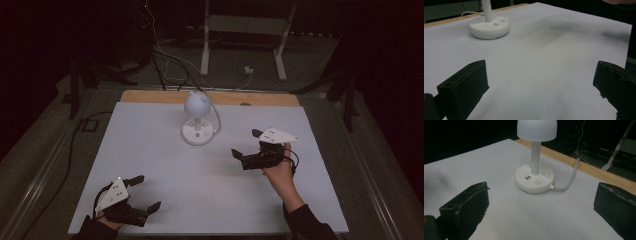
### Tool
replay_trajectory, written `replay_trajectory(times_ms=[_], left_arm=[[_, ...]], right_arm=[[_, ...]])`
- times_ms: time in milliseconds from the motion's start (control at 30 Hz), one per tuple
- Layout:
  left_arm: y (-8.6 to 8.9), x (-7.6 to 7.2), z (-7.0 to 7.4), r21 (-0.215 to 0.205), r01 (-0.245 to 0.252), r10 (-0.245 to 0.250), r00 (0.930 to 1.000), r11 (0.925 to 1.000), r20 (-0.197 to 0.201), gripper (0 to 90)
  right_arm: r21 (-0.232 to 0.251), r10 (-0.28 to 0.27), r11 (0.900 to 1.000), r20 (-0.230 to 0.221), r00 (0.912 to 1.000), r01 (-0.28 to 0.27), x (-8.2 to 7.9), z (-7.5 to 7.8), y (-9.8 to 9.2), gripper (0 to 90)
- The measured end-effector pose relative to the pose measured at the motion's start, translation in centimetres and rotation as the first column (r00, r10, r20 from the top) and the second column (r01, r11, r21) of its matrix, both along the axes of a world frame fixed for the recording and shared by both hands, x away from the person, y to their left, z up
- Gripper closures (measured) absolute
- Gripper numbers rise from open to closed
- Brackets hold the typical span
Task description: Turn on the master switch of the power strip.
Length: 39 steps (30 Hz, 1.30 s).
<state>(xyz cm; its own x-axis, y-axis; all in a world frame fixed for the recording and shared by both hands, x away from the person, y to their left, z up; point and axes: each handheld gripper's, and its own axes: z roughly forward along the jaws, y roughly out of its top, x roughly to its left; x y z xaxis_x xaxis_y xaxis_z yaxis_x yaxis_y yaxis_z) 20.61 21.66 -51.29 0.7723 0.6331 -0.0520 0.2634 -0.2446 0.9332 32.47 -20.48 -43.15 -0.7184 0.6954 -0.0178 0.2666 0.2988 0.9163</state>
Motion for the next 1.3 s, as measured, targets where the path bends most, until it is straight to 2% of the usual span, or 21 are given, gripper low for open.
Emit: replay_trajectory(times_ms=[133,200,267,367,400,467,567,633,700,767,833,900,1100,1300], left_arm=[[0.0,0.0,0.0,-0.005,0.001,-0.001,1.0,1.0,0.0,0.2],[0.0,0.0,0.0,-0.004,0.001,-0.001,1.0,1.0,0.001,0.2],[0.0,0.0,0.0,-0.004,0.004,-0.004,1.0,1.0,0.002,0.2],[0.0,-0.1,0.1,-0.005,0.003,-0.003,1.0,1.0,0.006,0.2],[0.0,-0.1,0.1,-0.004,0.002,-0.002,1.0,1.0,0.008,0.2],[0.1,-0.1,0.1,-0.006,0.003,-0.003,1.0,1.0,0.009,0.2],[0.0,-0.1,0.1,-0.008,0.0,0.0,0.9999,1.0,0.01,0.2],[0.0,-0.1,0.1,-0.007,0.002,-0.002,0.9999,1.0,0.011,0.2],[0.0,-0.1,0.1,-0.008,0.001,-0.001,0.9999,1.0,0.01,0.2],[0.0,-0.1,0.1,-0.007,0.001,-0.001,1.0,1.0,0.008,0.2],[0.1,-0.1,0.1,-0.008,0.0,0.0,1.0,1.0,0.007,0.2],[0.1,-0.1,0.1,-0.008,-0.001,0.001,1.0,1.0,0.008,0.2],[0.1,-0.1,0.1,-0.009,-0.003,0.003,1.0,1.0,0.005,0.2],[0.1,-0.1,0.0,-0.011,-0.003,0.003,1.0,0.9999,0.003,0.2]], right_arm=[[-0.043,0.009,0.999,0.013,0.9999,-0.009,0.8,0.0,0.8,0.0],[-0.047,0.007,0.999,0.014,0.9999,-0.006,0.9,0.0,0.9,0.0],[-0.073,0.023,0.997,-0.015,0.9996,-0.024,1.5,0.0,1.3,0.0],[-0.073,0.034,0.997,-0.023,0.9991,-0.036,1.8,0.0,1.5,0.0],[-0.08,0.019,0.997,-0.009,0.9998,-0.019,1.8,-0.1,1.6,0.0],[-0.073,0.039,0.996,-0.044,0.9983,-0.042,2.1,-0.3,1.8,1.8],[-0.073,0.013,0.997,-0.057,0.9983,-0.018,2.5,-0.7,1.9,1.6],[-0.073,0.014,0.997,-0.085,0.9963,-0.02,2.8,-0.9,2.1,1.3],[-0.094,-0.052,0.994,-0.047,0.9975,0.047,2.7,-1.2,2.3,0.0],[-0.094,-0.042,0.995,-0.076,0.9962,0.035,3.1,-1.4,2.6,0.0],[-0.095,-0.068,0.994,-0.059,0.9959,0.062,3.2,-1.5,2.8,0.0],[-0.089,-0.056,0.995,-0.078,0.9954,0.049,3.5,-1.6,3.0,0.0],[-0.085,-0.042,0.996,-0.093,0.9948,0.035,4.5,-1.7,4.0,0.0],[-0.087,-0.045,0.995,-0.083,0.9955,0.038,5.3,-1.9,5.1,0.0]])
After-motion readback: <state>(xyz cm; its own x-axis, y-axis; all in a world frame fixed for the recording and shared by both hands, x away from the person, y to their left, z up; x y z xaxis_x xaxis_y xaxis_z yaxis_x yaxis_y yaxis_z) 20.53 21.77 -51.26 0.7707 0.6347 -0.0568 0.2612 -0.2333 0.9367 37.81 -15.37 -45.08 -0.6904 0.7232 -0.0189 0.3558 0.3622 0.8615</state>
